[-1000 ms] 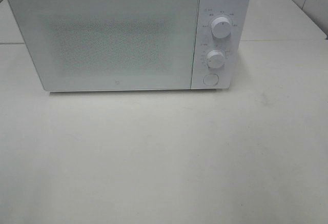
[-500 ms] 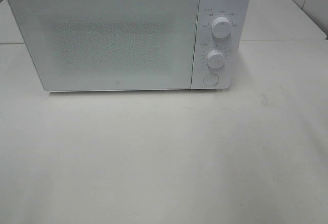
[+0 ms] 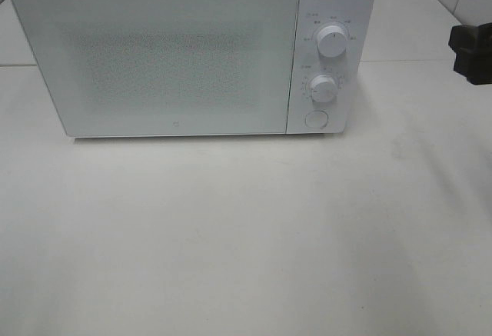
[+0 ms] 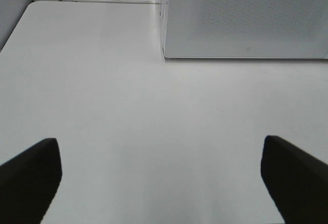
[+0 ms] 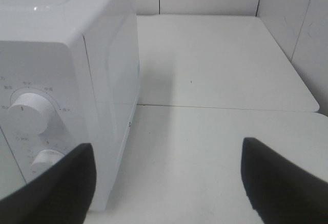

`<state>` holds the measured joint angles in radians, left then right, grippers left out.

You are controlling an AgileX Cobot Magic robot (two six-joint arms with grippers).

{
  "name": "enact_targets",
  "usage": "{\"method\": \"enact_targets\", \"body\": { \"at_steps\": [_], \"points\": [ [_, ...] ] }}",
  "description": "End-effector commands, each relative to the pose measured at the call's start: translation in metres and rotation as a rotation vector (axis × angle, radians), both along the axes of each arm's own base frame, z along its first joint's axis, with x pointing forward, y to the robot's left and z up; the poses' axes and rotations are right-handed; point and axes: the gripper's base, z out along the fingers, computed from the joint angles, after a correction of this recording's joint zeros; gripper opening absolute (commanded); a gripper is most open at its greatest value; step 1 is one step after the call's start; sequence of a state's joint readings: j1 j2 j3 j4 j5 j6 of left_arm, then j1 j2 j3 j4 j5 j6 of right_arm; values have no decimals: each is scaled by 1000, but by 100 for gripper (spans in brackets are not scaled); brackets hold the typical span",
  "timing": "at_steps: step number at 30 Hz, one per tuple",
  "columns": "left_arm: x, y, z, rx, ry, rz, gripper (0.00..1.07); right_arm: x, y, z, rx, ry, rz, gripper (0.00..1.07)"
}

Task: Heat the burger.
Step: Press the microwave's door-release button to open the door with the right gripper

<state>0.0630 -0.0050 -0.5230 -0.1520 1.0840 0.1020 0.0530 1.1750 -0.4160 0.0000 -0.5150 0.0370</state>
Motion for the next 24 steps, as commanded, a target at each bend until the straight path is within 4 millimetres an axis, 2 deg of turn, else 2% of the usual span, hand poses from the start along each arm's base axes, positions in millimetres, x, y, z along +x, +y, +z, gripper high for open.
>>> {"method": "enact_targets", "body": {
  "at_steps": [1,8,15,24],
  "points": [
    [-2,0,0,-6,-21,0,98,10,-2,-11,41,-77,-36,76],
    [-2,0,0,-6,-21,0,98,14,-5,-31,38,-102,-88,76],
    [-2,0,0,-6,-21,0,98,12,20,-55,-17,-47,-89,76],
    [-2,0,0,-6,-21,0,98,8,53,-72,-10,-4,-38,76]
  ]
}}
